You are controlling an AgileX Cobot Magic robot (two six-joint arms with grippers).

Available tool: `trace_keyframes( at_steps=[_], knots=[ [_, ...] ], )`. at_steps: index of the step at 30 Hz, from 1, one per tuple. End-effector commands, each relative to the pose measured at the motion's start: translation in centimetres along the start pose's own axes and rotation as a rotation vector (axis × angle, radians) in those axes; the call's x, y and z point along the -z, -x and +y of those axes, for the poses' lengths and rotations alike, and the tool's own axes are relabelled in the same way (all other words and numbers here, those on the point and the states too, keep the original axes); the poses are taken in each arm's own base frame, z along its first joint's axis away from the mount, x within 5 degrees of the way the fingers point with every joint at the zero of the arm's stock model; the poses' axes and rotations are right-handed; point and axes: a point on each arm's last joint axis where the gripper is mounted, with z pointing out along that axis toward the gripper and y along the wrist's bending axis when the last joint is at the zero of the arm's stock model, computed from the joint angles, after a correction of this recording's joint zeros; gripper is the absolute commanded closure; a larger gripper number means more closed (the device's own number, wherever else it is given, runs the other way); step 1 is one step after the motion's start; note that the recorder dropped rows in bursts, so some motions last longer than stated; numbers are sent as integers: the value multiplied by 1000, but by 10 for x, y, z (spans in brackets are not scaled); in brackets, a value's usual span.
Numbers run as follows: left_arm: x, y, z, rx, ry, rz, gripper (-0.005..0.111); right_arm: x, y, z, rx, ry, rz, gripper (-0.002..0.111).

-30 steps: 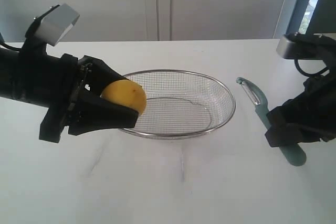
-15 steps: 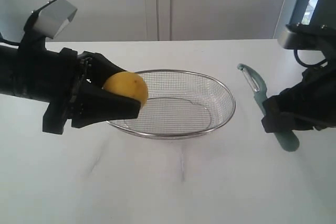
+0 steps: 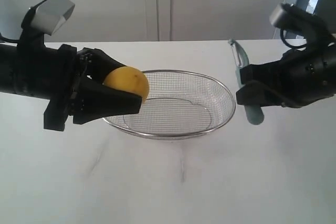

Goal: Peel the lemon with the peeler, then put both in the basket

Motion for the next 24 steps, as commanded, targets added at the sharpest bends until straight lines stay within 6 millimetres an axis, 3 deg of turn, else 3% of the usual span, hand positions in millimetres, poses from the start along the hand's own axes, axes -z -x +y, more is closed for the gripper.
trace_keyframes(
  at_steps=[1,9,24],
  knots=[
    [0,6,-3,-14,-6,-51,106,-22,1,-3,-88,93,44,108],
    [0,6,-2,-12,5,-55,106,-28,-6,27,41,335,102,108],
    [0,7,0,-25,26,-67,106,-53,-22,78,105,334,119,108]
  ],
)
